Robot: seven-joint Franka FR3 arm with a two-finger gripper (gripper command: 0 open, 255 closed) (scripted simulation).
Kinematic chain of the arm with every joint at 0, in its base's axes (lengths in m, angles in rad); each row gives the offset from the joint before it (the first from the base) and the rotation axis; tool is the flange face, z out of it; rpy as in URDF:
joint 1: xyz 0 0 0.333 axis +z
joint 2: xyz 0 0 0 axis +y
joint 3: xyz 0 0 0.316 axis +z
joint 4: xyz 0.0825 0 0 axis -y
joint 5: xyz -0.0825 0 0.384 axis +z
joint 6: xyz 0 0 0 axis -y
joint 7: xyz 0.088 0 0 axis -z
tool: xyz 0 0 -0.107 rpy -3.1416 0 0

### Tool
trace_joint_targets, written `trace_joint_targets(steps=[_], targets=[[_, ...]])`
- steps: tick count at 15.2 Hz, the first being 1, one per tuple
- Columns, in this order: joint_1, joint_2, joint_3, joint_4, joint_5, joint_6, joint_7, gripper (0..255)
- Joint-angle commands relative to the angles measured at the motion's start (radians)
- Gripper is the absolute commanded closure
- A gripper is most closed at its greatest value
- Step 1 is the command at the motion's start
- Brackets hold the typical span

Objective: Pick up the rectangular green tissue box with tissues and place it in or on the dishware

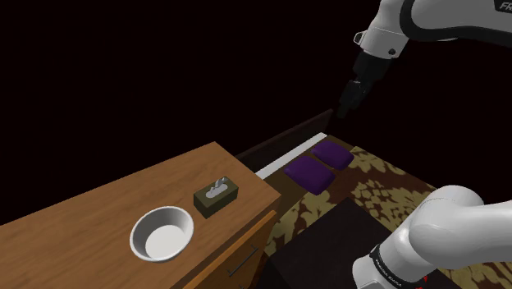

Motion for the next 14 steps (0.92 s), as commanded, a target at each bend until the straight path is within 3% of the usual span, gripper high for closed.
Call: trace_joint_targets(steps=[1,8,14], targets=[[0.0,0.0,0.0,0.0,0.0,0.0,0.0,0],[0.009,0.038,0.047,-0.189,0.088,0.259,0.117,0],[0.027,0.145,0.097,-0.295,0.168,0.507,0.206,0]])
